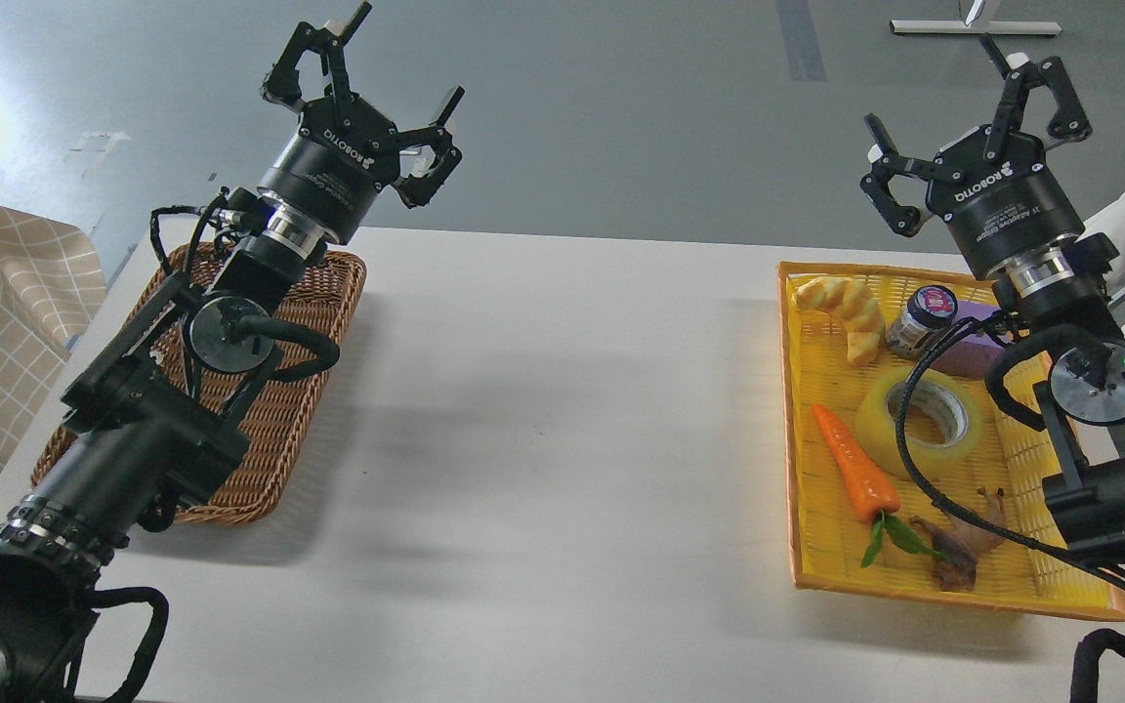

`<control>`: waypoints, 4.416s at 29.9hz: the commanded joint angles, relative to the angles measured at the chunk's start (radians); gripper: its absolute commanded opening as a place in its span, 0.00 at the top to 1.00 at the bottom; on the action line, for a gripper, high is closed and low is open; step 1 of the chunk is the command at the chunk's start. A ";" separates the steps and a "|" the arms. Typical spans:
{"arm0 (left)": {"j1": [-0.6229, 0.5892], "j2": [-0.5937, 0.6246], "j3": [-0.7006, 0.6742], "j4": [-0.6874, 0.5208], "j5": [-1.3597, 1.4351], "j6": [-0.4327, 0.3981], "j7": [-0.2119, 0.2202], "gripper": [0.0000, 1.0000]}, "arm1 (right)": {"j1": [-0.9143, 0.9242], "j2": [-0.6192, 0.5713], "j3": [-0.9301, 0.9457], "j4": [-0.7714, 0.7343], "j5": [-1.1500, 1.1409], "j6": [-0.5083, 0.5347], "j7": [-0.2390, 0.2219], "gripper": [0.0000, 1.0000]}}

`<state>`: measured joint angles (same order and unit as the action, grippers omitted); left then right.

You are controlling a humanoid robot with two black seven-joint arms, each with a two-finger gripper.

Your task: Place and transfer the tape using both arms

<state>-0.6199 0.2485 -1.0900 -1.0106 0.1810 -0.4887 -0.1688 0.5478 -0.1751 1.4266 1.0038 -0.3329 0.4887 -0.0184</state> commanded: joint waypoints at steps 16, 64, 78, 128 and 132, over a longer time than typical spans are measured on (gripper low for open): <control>-0.003 0.002 0.009 0.001 0.000 0.000 -0.003 0.02 | -0.003 0.000 -0.003 0.004 0.001 0.000 0.000 0.00; -0.004 -0.002 0.009 -0.008 0.001 0.000 -0.012 0.02 | -0.005 -0.014 -0.009 0.010 0.000 0.000 0.001 0.00; -0.003 -0.002 0.006 -0.009 0.001 0.000 -0.012 0.02 | -0.009 -0.014 -0.012 0.007 -0.012 0.000 0.003 0.00; -0.014 -0.002 0.010 -0.014 0.003 0.000 -0.012 0.02 | 0.147 -0.685 -0.555 0.234 -0.945 0.000 -0.043 0.00; -0.014 -0.002 0.010 -0.014 0.003 0.000 -0.012 0.02 | 0.132 -0.761 -0.592 0.297 -0.946 0.000 -0.046 0.00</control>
<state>-0.6338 0.2472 -1.0796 -1.0251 0.1841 -0.4887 -0.1810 0.6909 -0.8868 0.8589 1.2583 -1.2715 0.4885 -0.0616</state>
